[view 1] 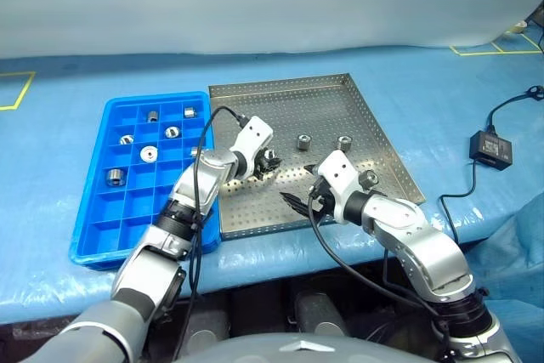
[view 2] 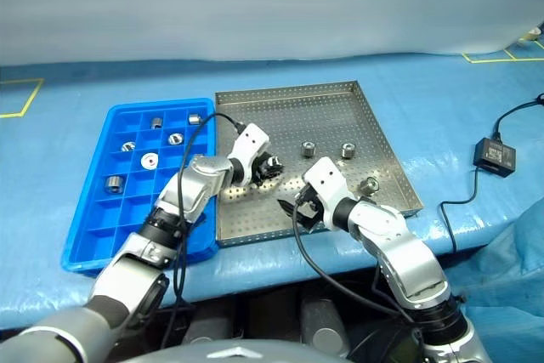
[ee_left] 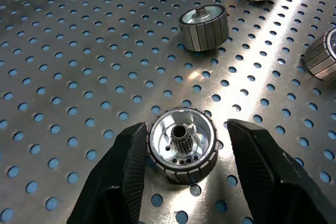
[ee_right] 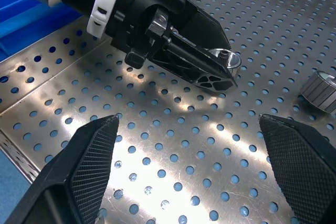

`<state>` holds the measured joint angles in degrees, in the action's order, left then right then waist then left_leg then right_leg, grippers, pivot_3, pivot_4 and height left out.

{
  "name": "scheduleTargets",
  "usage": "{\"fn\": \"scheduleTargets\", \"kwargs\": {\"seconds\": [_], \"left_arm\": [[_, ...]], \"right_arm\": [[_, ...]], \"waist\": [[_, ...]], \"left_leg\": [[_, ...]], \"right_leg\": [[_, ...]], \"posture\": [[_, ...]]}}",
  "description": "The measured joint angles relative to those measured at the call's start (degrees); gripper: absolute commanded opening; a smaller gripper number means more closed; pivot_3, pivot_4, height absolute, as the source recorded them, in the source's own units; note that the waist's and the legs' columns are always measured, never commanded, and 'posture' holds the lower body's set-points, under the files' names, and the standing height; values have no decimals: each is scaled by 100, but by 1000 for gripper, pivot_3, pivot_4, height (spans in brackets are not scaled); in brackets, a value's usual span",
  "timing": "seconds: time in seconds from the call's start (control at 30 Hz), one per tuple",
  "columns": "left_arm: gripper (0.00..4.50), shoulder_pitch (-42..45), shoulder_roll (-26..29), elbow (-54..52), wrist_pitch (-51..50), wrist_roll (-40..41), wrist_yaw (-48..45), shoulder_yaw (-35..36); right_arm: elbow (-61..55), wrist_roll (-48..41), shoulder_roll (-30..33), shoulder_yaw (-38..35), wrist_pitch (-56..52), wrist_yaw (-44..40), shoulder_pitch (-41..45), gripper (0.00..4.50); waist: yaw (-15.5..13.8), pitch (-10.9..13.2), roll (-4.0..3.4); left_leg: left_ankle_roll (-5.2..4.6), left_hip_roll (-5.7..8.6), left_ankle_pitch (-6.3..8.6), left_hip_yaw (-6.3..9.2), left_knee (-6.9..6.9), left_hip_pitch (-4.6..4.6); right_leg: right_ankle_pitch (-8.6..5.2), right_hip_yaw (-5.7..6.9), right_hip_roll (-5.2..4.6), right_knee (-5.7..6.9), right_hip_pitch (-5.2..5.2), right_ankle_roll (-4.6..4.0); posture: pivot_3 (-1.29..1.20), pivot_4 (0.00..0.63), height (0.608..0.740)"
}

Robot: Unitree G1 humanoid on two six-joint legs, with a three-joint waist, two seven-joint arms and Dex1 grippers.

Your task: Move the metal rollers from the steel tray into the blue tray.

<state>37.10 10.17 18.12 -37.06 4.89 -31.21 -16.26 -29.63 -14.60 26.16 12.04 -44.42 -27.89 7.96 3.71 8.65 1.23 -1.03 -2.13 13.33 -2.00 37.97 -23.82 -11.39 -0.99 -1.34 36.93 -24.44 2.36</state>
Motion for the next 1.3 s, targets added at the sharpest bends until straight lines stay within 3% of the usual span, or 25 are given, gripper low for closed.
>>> {"fn": "scheduleTargets", "kwargs": {"seconds": [0.1,0.6,0.77,0.97,1.3], "left_arm": [[1918,-25,0,0,16,-5,-10,0],[1696,-258,55,-409,52,165,-150,191],[1696,-379,392,-1868,-417,570,-130,777],[1696,-1471,1274,-4124,-1428,707,240,1514],[1696,-3470,1475,-6861,-3166,645,1239,2923]], "right_arm": [[1,0,-3,3,0,9,18,4500],[69,-2,-100,61,0,35,162,4500],[200,-3,-110,80,0,24,206,4500],[260,-51,-123,131,21,-158,298,4500],[434,-439,-681,565,78,-728,1068,4500]], "waist": [[1,0,0],[-9,0,0],[-5,-1,-1],[-29,0,-2],[-467,1,7]], "left_leg": [[0,0,0,0,0,0],[0,0,0,-1,0,-3],[0,-3,0,-2,-3,0],[0,-5,0,-1,-8,2],[1,-7,-1,4,2,9]], "right_leg": [[1,0,0,0,0,1],[7,-3,0,0,-4,10],[8,-6,2,3,-4,12],[7,-8,3,3,-5,12],[-14,6,-3,0,8,-23]], "posture": [[-122,150,740],[-100,150,740],[-65,150,740],[20,150,740],[192,150,740]]}}
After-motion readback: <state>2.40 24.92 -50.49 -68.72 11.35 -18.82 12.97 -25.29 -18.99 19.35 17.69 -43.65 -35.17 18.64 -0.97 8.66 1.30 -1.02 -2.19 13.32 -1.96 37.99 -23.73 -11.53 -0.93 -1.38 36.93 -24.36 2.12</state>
